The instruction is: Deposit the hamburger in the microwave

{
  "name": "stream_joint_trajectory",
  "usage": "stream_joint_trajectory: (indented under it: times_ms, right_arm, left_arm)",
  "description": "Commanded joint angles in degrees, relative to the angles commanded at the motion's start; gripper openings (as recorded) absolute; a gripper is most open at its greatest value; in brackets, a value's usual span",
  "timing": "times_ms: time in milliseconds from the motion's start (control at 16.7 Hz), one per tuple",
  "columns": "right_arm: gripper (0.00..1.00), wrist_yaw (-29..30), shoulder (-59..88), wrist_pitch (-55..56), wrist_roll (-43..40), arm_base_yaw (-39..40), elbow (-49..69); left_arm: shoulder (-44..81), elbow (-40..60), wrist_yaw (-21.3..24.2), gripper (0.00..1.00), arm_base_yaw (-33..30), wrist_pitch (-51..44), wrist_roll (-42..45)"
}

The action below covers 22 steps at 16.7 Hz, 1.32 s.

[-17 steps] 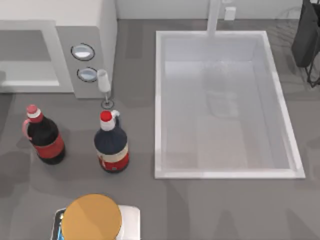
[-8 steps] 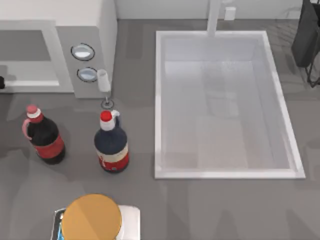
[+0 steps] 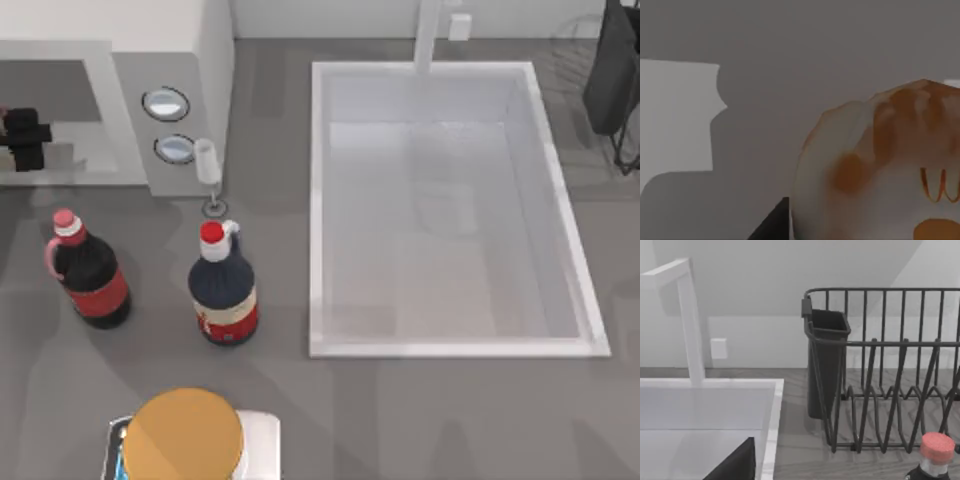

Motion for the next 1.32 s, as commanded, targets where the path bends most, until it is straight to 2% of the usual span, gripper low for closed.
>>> stream_joint_trajectory:
  times_ms: [300, 540, 720, 1020, 1320]
  right_arm:
    - [1.0, 0.0, 0.0, 0.0, 0.0, 0.0, 0.0]
    - [1.0, 0.0, 0.0, 0.0, 0.0, 0.0, 0.0]
    - [1.0, 0.0, 0.0, 0.0, 0.0, 0.0, 0.0]
    - [1.0, 0.0, 0.0, 0.0, 0.0, 0.0, 0.0]
    - [1.0, 0.0, 0.0, 0.0, 0.0, 0.0, 0.0]
  left_arm:
    - [4.9, -6.8, 0.9, 0.0, 0.6, 27.5, 0.6]
    - [6.1, -10.5, 0.6, 0.0, 2.3, 40.6, 1.5]
    - [5.5, -11.6, 0.6, 0.0, 3.0, 44.0, 1.7]
    - [5.8, -11.4, 0.5, 0.0, 2.5, 43.8, 1.7]
    - [10.7, -2.7, 0.5, 0.0, 1.6, 40.8, 1.2]
